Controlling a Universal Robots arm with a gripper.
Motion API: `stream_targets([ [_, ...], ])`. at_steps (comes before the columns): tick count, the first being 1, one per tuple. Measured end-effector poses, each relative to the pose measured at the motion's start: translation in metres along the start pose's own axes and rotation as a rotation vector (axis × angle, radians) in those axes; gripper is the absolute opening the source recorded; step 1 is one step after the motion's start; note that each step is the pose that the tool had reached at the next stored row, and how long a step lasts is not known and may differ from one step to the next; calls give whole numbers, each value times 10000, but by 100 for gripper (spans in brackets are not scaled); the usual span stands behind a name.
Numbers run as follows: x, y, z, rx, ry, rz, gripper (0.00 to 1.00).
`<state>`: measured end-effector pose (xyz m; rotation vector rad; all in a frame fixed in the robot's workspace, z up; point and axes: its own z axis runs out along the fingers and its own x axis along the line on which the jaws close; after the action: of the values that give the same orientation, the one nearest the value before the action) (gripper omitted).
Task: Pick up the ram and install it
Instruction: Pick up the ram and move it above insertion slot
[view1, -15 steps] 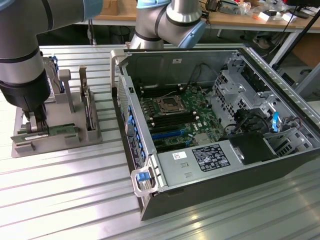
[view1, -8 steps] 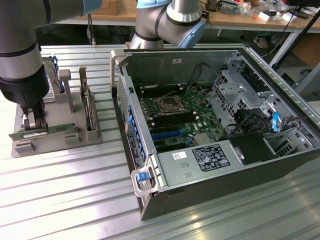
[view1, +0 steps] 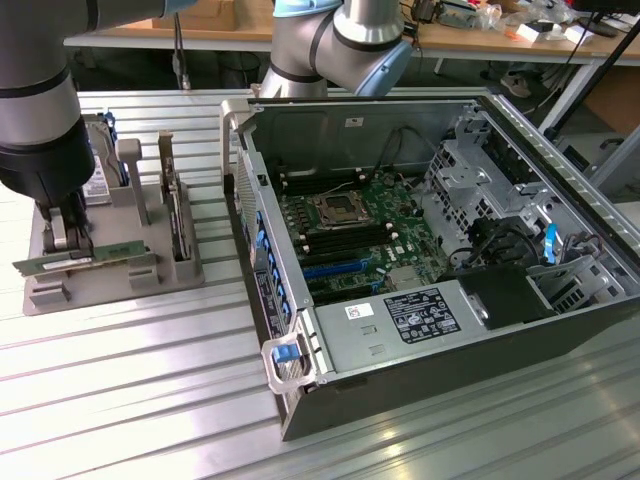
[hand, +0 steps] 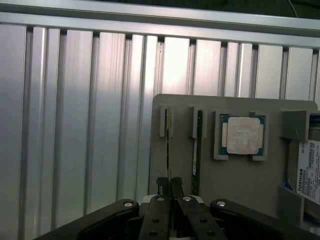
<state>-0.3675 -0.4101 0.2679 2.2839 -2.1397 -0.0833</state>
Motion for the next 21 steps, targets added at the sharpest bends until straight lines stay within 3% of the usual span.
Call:
stream_targets([
  [13,-5,8,-174,-1,0,0,12],
  [21,-10,15,-334,-2,-1,0,12],
])
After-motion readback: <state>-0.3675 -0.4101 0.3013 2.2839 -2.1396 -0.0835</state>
